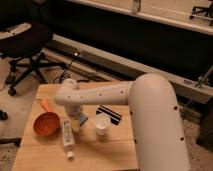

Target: Place the white sponge in the ceramic cup

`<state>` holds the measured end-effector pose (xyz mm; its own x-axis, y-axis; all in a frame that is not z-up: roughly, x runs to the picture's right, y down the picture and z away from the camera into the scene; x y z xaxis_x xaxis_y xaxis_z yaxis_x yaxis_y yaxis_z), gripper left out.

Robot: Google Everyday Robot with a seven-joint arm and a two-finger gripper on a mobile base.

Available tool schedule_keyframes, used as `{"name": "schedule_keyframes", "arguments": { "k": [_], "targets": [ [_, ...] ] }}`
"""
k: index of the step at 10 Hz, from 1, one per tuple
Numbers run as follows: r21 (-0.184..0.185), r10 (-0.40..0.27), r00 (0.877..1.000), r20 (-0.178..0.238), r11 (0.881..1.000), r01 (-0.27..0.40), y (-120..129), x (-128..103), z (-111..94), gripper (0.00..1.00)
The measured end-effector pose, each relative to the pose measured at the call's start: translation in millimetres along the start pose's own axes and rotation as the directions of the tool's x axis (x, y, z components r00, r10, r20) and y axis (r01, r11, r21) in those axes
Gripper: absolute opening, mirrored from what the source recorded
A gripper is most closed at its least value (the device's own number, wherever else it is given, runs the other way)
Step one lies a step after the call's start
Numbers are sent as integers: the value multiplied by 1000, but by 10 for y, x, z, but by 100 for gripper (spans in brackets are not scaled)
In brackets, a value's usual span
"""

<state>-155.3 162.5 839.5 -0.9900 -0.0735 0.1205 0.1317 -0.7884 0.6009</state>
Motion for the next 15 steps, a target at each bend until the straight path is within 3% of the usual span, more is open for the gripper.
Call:
{"name": "schedule_keyframes", "arguments": {
  "k": [2,4,5,7,9,11,15],
  "targets": [
    [-23,55,998,31,998,-54,226,-141,12,80],
    [-17,81,995,51,997,-81,266,-193,47,80],
    [1,87,995,56,996,-87,218,-179,72,80],
    [74,89,996,29,993,-91,21,-14,66,80],
    [109,70,998,0,992,-70,-49,121,40,80],
    [115,64,998,-6,991,-63,-27,167,54,80],
    [91,38,999,23,995,-40,-15,203,154,80]
  ]
}}
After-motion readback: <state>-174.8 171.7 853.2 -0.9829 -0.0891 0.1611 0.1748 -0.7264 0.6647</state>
